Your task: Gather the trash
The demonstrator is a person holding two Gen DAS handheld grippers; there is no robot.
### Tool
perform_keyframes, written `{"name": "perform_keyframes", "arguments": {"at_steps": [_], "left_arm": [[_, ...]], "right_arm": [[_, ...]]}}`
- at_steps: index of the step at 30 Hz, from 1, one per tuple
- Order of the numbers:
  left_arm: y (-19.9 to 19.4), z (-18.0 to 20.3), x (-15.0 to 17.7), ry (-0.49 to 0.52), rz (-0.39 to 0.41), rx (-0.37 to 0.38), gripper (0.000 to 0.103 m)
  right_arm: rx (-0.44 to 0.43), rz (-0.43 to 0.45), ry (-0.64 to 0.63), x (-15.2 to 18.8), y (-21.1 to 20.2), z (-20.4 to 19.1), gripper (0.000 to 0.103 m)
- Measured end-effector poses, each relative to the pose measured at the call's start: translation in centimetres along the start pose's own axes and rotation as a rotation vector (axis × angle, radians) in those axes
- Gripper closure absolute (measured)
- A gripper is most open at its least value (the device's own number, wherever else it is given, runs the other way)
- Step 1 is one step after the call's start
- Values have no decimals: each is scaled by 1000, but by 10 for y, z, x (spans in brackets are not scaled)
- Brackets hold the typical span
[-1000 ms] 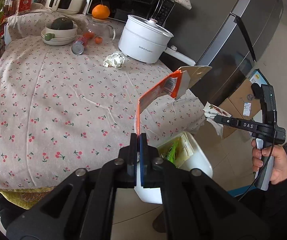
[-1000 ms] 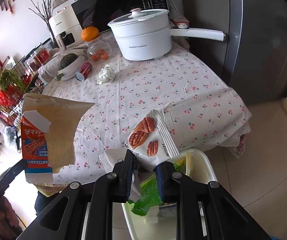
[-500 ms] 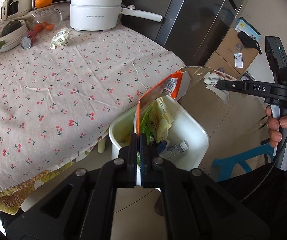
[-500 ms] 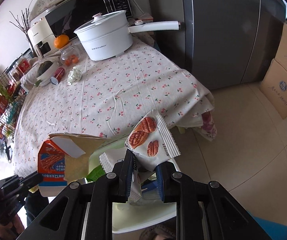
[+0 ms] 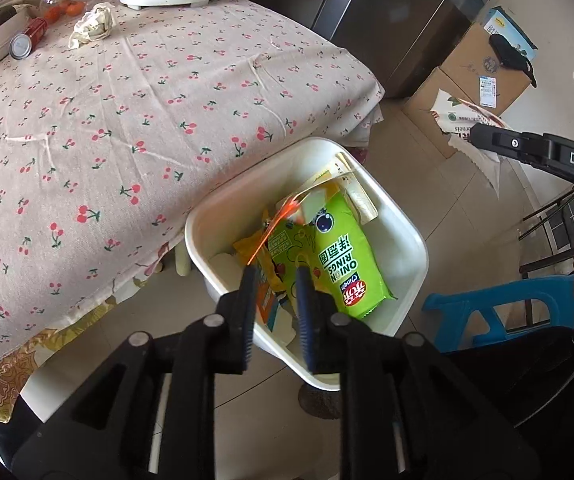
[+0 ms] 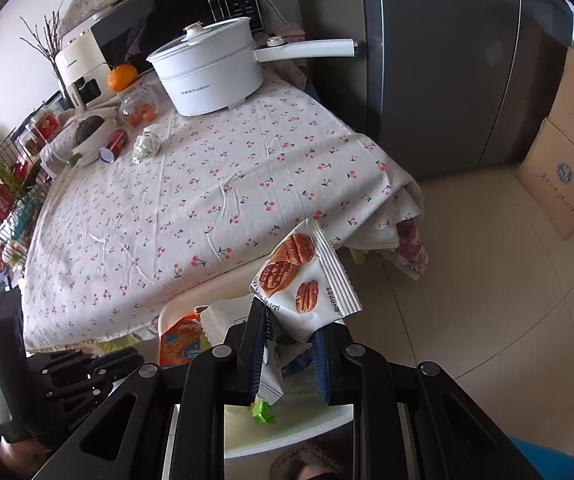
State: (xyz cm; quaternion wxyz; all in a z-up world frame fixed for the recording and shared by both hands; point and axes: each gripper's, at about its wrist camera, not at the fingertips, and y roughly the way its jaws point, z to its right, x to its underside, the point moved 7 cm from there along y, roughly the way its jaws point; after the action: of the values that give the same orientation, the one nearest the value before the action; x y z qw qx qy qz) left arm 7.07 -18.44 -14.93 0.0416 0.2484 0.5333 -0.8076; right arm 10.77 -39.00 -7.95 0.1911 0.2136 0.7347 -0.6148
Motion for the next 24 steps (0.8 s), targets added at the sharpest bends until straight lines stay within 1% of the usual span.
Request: {"name": "perform_keyframes", "arguments": {"at_steps": [1,2,4,5,6,7,8,9,13,15,16,17,18,19,20,24], "left_arm": [[-3,-1,0,-4,12,-3,53],[-7,-2,-1,-1,26,-11,48],[-13,-4,-2,11,36,-28,47],[-16,-6,-2,11,40,-34,44],[-18,-9,-2,7,45,-38,38],[-22,-12,-2,0,52,-42,34],[-24,-16,-3,-9,60,-46,28],[-26,-20,-3,-18,65,-49,26],[-30,-33,-1,-38,61,-61,22],[-30,-41,-2,-49,56,-72,20],[-30,-45,-1,-57,54,-79,20],[-30,-49,-1,-66,52,-83,19],[-31,-53,-1,-74,51,-85,18],[-32,-57,-1,-81,51,-87,18],[-33,-60,-1,-87,52,-92,16],[-38,-77,-5,-99,64,-121,13]], "right_arm": [[0,-6,-2,1,1,0,81],[0,-11,-5,1,2,-1,81],[-1,-25,-11,3,5,-2,80],[0,-32,-15,4,7,-3,80],[0,-40,-21,5,9,-5,80],[0,-48,-29,7,11,-7,80],[0,-56,-37,8,13,-10,79],[0,-64,-47,10,15,-13,79],[-7,-98,-81,16,23,-24,78],[-10,-118,-92,19,27,-28,70],[-10,-123,-92,20,29,-29,62],[-10,-129,-88,20,30,-30,51],[-11,-132,-83,21,30,-30,45],[-12,-130,-78,20,31,-30,36],[-13,-128,-73,20,31,-30,34],[-3,-132,-62,19,33,-28,32]]}}
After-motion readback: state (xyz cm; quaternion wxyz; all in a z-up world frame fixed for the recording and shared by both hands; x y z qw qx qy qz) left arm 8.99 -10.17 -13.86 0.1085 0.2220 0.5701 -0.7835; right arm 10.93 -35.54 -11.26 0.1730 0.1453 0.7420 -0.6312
